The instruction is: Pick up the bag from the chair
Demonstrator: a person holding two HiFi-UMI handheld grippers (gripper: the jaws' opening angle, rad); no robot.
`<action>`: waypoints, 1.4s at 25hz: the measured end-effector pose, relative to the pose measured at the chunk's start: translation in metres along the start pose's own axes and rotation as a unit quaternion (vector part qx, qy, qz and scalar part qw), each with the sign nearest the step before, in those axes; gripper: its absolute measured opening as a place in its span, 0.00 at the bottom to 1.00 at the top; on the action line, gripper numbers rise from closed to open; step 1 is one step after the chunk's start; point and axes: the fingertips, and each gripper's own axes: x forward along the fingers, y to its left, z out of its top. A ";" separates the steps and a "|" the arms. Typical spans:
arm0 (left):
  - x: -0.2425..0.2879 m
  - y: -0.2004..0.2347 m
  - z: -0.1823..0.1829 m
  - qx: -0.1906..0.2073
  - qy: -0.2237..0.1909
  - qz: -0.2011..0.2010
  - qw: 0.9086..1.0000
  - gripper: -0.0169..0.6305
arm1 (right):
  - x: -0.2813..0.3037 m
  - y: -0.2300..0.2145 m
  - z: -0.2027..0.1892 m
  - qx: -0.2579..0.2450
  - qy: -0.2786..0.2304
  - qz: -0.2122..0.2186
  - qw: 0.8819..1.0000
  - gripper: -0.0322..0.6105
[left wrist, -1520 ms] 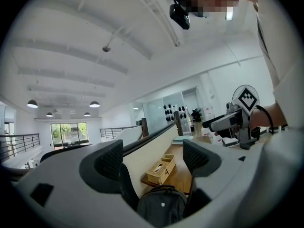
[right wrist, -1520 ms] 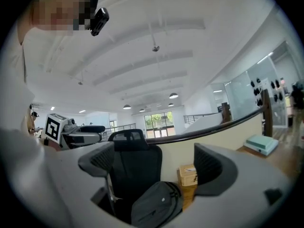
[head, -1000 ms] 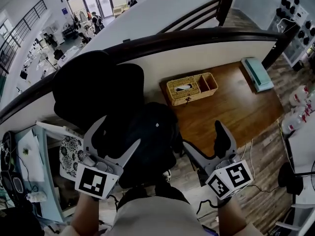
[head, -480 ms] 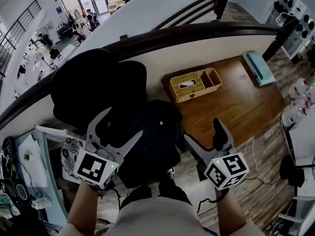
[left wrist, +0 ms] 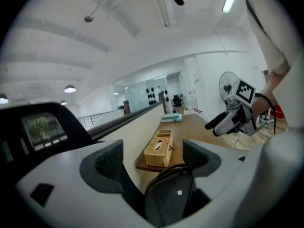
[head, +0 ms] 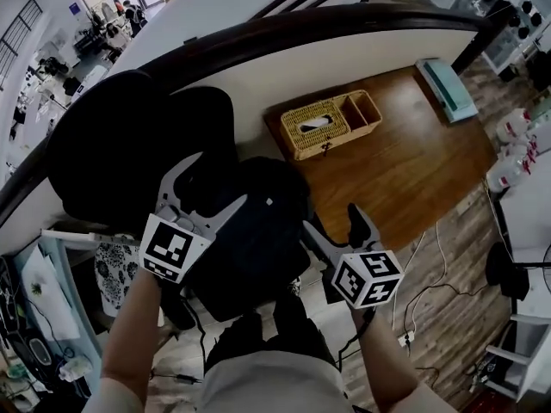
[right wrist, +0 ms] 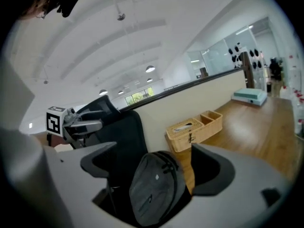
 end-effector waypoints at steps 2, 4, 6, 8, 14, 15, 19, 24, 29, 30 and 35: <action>0.023 0.002 -0.031 -0.014 0.013 -0.024 1.000 0.63 | 0.013 -0.009 -0.017 0.014 0.014 -0.009 1.000 0.80; 0.042 0.003 -0.067 -0.014 0.033 -0.043 0.998 0.63 | 0.026 -0.013 -0.035 0.028 0.028 -0.013 0.999 0.80; 0.060 0.004 -0.100 -0.030 0.054 -0.056 0.997 0.63 | 0.038 -0.017 -0.054 0.041 0.041 -0.015 0.998 0.80; 0.077 0.005 -0.127 -0.043 0.069 -0.066 0.995 0.63 | 0.051 -0.020 -0.073 0.059 0.055 -0.014 0.997 0.78; 0.122 -0.011 -0.186 -0.022 0.109 -0.119 0.987 0.63 | 0.086 -0.032 -0.140 0.118 0.100 -0.030 0.988 0.76; 0.130 -0.015 -0.194 -0.016 0.116 -0.130 0.985 0.63 | 0.092 -0.036 -0.150 0.125 0.106 -0.038 0.986 0.77; 0.156 -0.026 -0.226 -0.011 0.140 -0.165 0.976 0.63 | 0.107 -0.050 -0.181 0.169 0.121 -0.064 0.976 0.77; 0.183 -0.027 -0.270 -0.016 0.182 -0.168 0.969 0.63 | 0.122 -0.064 -0.211 0.202 0.136 -0.083 0.966 0.76; 0.202 -0.035 -0.290 0.004 0.185 -0.176 0.967 0.63 | 0.136 -0.078 -0.231 0.216 0.144 -0.089 0.961 0.63; 0.203 -0.036 -0.290 0.003 0.185 -0.177 0.967 0.62 | 0.136 -0.078 -0.232 0.217 0.144 -0.088 0.962 0.61; 0.196 -0.031 -0.280 -0.018 0.180 -0.188 0.965 0.40 | 0.135 -0.074 -0.232 0.222 0.147 -0.067 0.962 0.41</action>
